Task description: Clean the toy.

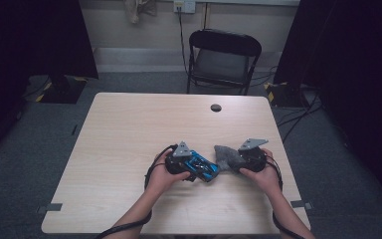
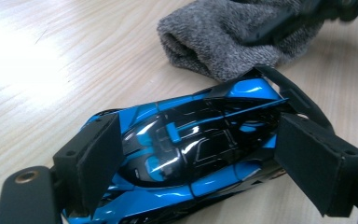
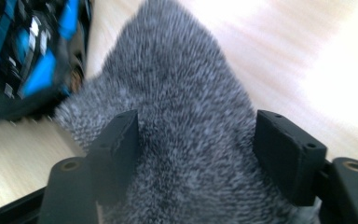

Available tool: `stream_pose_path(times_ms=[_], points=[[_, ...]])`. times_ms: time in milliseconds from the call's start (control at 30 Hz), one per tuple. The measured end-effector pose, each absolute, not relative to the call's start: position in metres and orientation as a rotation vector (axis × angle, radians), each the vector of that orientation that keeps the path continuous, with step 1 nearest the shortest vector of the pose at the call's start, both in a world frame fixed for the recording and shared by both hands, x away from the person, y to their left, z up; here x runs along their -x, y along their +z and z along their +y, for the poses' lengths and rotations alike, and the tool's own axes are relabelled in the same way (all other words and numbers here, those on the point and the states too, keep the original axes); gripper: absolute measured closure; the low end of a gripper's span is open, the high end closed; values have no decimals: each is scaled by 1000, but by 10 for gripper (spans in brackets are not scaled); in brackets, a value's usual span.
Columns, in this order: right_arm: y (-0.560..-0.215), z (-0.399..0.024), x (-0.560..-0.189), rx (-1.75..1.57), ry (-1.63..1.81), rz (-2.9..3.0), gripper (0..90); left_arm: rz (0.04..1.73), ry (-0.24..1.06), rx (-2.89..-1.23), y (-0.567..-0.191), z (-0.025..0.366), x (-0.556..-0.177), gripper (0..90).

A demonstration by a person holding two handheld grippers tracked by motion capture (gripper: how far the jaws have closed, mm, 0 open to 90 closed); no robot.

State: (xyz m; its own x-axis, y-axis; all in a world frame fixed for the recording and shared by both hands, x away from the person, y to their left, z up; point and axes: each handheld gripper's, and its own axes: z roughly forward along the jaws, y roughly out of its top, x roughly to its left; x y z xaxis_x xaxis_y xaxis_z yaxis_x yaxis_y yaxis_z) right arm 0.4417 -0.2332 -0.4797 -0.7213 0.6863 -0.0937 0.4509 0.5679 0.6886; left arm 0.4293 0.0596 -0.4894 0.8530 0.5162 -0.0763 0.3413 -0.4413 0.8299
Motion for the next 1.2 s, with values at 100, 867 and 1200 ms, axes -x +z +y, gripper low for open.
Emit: stream_pose_path(times_ms=[100,867,1200], points=[[-487,-233,-441,-970,948,2432,349,636,228,-2067,-491,60,-430,129],[-464,-160,-480,-1150,908,2328,706,650,234,-2059,-492,61,-430,148],[-475,-134,-481,-1067,901,2439,703,645,249,-2056,-493,57,-432,149]])
